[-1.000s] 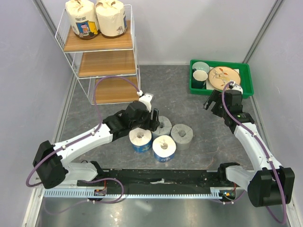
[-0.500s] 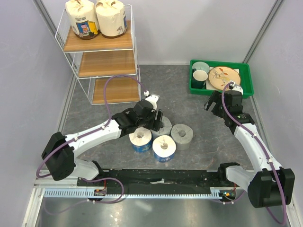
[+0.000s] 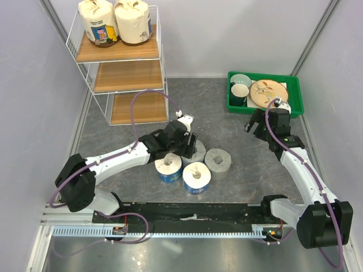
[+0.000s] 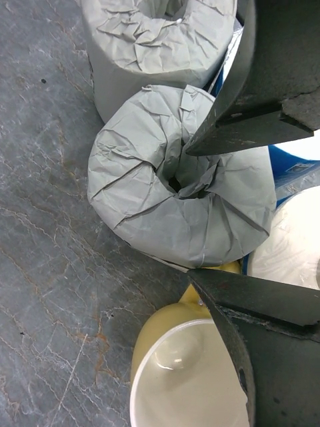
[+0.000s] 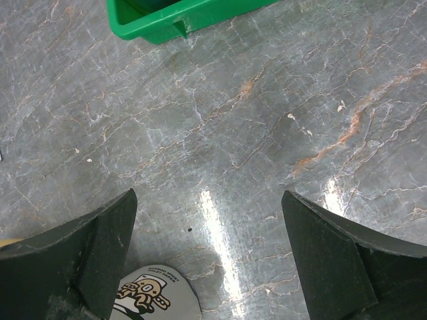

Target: Place and organize the paper towels onto the shelf

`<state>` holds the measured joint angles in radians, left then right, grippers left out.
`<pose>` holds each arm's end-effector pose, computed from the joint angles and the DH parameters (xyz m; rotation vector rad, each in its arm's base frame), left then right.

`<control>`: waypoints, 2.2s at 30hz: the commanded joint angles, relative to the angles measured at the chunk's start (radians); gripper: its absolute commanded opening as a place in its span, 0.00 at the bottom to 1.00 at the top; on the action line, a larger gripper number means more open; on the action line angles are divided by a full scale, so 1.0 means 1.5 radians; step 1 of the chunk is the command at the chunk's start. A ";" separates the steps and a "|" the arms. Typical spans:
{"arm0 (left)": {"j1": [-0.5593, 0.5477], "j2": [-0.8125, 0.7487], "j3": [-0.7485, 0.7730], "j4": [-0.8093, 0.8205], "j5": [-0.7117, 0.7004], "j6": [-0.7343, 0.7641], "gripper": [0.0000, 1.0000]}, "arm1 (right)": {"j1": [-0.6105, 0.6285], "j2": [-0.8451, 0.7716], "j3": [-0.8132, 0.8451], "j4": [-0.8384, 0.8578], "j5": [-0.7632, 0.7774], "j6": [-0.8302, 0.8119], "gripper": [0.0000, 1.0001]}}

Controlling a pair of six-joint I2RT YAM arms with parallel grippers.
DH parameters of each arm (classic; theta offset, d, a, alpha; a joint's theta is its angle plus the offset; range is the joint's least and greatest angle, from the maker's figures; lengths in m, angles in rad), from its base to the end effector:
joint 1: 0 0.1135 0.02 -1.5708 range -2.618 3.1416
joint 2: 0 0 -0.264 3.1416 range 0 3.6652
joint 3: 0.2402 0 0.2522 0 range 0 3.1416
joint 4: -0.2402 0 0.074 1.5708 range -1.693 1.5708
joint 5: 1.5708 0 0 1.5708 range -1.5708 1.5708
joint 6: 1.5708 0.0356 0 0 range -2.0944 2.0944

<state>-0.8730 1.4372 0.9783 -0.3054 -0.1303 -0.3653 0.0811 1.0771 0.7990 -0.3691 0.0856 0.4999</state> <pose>0.2027 -0.2345 0.2448 0.5321 2.3138 -0.4615 0.2337 0.0159 0.2704 0.5087 2.1656 0.2258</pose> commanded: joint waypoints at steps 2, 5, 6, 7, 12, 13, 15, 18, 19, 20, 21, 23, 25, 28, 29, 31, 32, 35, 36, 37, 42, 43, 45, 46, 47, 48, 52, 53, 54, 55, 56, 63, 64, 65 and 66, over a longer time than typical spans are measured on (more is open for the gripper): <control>-0.008 0.012 0.034 0.022 -0.009 0.024 0.73 | -0.002 -0.006 0.002 0.007 0.004 -0.006 0.98; -0.009 0.021 0.037 0.023 -0.011 0.024 0.72 | -0.004 -0.006 0.001 0.008 0.001 -0.004 0.98; -0.009 0.022 0.039 0.024 -0.009 0.024 0.72 | -0.004 -0.006 0.000 0.007 0.001 -0.003 0.98; -0.009 0.027 0.040 0.027 -0.008 0.023 0.72 | -0.004 -0.006 0.000 0.008 -0.001 -0.004 0.98; -0.010 0.041 0.047 0.031 -0.007 0.025 0.66 | -0.004 -0.008 0.001 0.007 -0.002 -0.003 0.98; -0.010 0.043 0.047 0.032 -0.006 0.025 0.66 | -0.004 -0.008 0.002 0.006 -0.002 -0.003 0.98; -0.010 0.050 0.047 0.033 -0.004 0.025 0.64 | -0.004 -0.010 0.002 0.007 -0.001 -0.004 0.98; -0.010 0.056 0.046 0.034 -0.001 0.025 0.61 | -0.005 -0.012 0.002 0.004 -0.001 -0.004 0.98; -0.010 0.057 0.046 0.035 -0.001 0.025 0.61 | -0.005 -0.012 0.001 0.004 -0.001 -0.003 0.98; -0.010 0.059 0.045 0.035 0.000 0.025 0.58 | -0.005 -0.012 0.001 0.004 0.000 -0.003 0.98; -0.010 0.060 0.045 0.035 0.001 0.025 0.56 | -0.005 -0.013 0.001 0.004 -0.001 -0.004 0.98; -0.009 0.062 0.044 0.035 0.004 0.026 0.50 | -0.005 -0.012 0.001 0.004 -0.002 -0.003 0.98; -0.010 0.063 0.045 0.038 0.007 0.025 0.45 | -0.005 -0.012 0.001 0.004 -0.002 -0.004 0.98; -0.010 0.063 0.047 0.039 0.013 0.023 0.43 | -0.005 -0.012 0.003 0.003 -0.003 -0.004 0.98; -0.010 0.062 0.048 0.040 0.013 0.022 0.43 | -0.004 -0.014 0.004 0.002 -0.003 -0.003 0.98; -0.010 0.062 0.049 0.039 0.012 0.022 0.43 | -0.005 -0.014 0.005 0.002 -0.003 -0.003 0.98; -0.010 0.062 0.050 0.039 0.012 0.022 0.43 | -0.005 -0.013 0.005 0.002 -0.003 -0.004 0.98; -0.010 0.061 0.052 0.039 0.011 0.022 0.41 | -0.005 -0.015 0.005 0.000 -0.003 -0.005 0.98; -0.010 0.059 0.052 0.039 0.012 0.022 0.41 | -0.004 -0.016 0.005 0.001 -0.003 -0.004 0.98; -0.010 0.060 0.054 0.040 0.013 0.022 0.41 | -0.005 -0.016 0.005 0.001 -0.003 -0.004 0.98; -0.010 0.054 0.060 0.039 0.015 0.022 0.41 | -0.005 -0.017 0.006 -0.001 -0.003 -0.005 0.98; -0.010 0.052 0.063 0.039 0.014 0.023 0.41 | -0.005 -0.016 0.007 -0.001 -0.003 -0.005 0.98; -0.010 0.049 0.068 0.037 0.011 0.025 0.41 | -0.004 -0.014 0.008 0.000 -0.003 -0.004 0.98; -0.010 0.047 0.074 0.037 0.009 0.025 0.41 | -0.005 -0.013 0.010 -0.001 -0.003 -0.005 0.98; -0.010 0.042 0.078 0.036 0.008 0.028 0.41 | -0.005 -0.013 0.011 -0.001 -0.004 -0.005 0.98; -0.010 0.039 0.082 0.034 0.007 0.029 0.41 | -0.005 -0.013 0.012 -0.002 -0.004 -0.006 0.98; -0.009 0.024 0.124 0.018 -0.012 0.052 0.41 | -0.005 -0.011 0.013 -0.002 -0.003 -0.007 0.98; -0.009 0.017 0.134 0.012 -0.018 0.059 0.41 | -0.005 -0.011 0.013 -0.003 -0.003 -0.007 0.98; -0.009 0.013 0.144 0.004 -0.023 0.066 0.41 | -0.005 -0.011 0.012 -0.003 -0.003 -0.007 0.98; -0.009 0.010 0.166 0.000 -0.031 0.077 0.41 | -0.005 -0.012 0.010 -0.003 -0.004 -0.007 0.98; -0.008 0.006 0.176 -0.006 -0.035 0.083 0.41 | -0.005 -0.012 0.009 -0.003 -0.003 -0.005 0.98; -0.004 -0.052 0.221 -0.033 -0.081 0.111 0.43 | -0.005 -0.014 0.007 -0.003 -0.001 -0.004 0.98; -0.003 -0.070 0.219 -0.036 -0.106 0.121 0.43 | -0.004 -0.013 0.006 -0.002 -0.001 -0.004 0.98; 0.000 -0.081 0.217 -0.040 -0.119 0.126 0.44 | -0.005 -0.012 0.007 -0.004 -0.002 -0.004 0.98; 0.003 -0.092 0.212 -0.045 -0.131 0.130 0.44 | -0.005 -0.013 0.007 -0.002 -0.002 -0.004 0.98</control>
<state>-0.8783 1.3918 1.2621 -0.3679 -0.2211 -0.2405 0.0803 1.0740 0.7990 -0.3813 0.0834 0.5003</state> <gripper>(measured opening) 0.439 0.982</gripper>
